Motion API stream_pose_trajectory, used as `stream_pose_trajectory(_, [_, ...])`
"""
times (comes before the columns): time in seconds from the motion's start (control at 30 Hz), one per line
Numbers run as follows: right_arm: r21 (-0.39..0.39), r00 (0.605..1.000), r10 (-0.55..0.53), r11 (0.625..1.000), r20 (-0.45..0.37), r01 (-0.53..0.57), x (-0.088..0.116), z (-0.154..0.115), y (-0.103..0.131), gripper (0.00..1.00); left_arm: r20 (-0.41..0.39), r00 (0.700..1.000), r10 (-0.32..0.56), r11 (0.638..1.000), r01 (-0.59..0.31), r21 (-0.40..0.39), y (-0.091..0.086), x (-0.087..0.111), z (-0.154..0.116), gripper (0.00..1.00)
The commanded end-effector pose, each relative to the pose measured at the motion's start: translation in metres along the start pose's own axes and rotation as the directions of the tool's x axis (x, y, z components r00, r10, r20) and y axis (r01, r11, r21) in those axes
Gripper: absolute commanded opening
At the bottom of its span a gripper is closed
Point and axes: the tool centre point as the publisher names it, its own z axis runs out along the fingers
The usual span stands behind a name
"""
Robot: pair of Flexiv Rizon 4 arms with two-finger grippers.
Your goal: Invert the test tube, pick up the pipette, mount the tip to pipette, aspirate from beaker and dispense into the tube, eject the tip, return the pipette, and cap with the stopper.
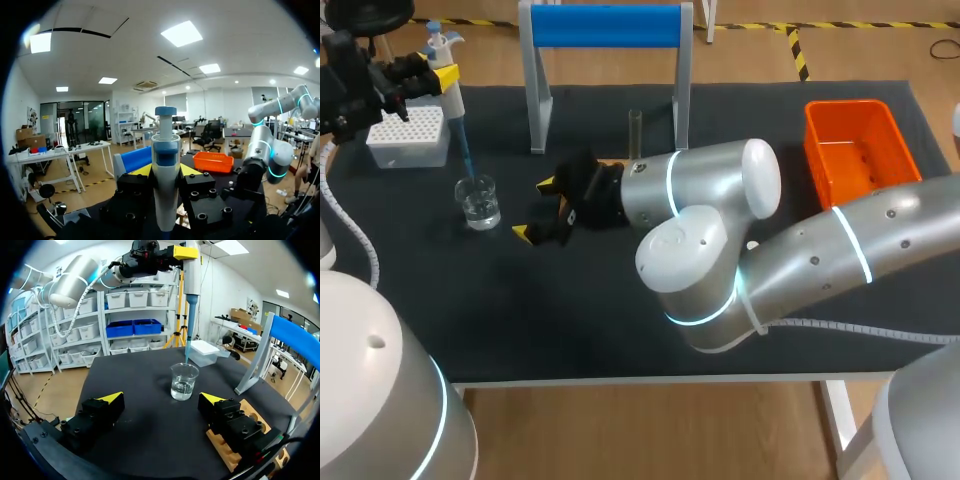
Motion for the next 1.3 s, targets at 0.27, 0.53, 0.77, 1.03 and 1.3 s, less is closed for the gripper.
stream_pose_trajectory(0.27, [0.0, 1.0, 0.0, 1.0, -0.002, 0.0, 0.0, 0.001, 0.0, 1.0, -0.012, 1.0, -0.001, 1.0, 0.002, 0.01, 0.021, -0.003, 0.005, 0.0])
stream_pose_trajectory(0.53, [0.0, 1.0, 0.0, 1.0, -0.002, 0.0, 0.0, 0.001, 0.0, 1.0, -0.009, 1.0, 0.004, 1.0, -0.004, 0.012, 0.03, -0.001, 0.004, 0.0])
stream_pose_trajectory(0.77, [0.0, 1.0, 0.0, 1.0, -0.002, 0.0, 0.0, 0.001, 0.0, 1.0, 0.0, 1.0, 0.01, 1.0, -0.01, 0.023, 0.036, 0.001, 0.004, 0.0])
stream_pose_trajectory(1.03, [0.0, 1.0, 0.0, 1.0, -0.002, 0.0, 0.0, 0.001, 0.0, 1.0, 0.013, 1.0, 0.009, 1.0, -0.01, 0.024, 0.044, 0.001, 0.007, 0.0])
stream_pose_trajectory(1.3, [0.0, 1.0, 0.0, 1.0, -0.002, 0.0, 0.0, 0.001, 0.0, 1.0, 0.029, 1.0, 0.002, 1.0, -0.002, 0.015, 0.051, 0.0, 0.006, 0.0])
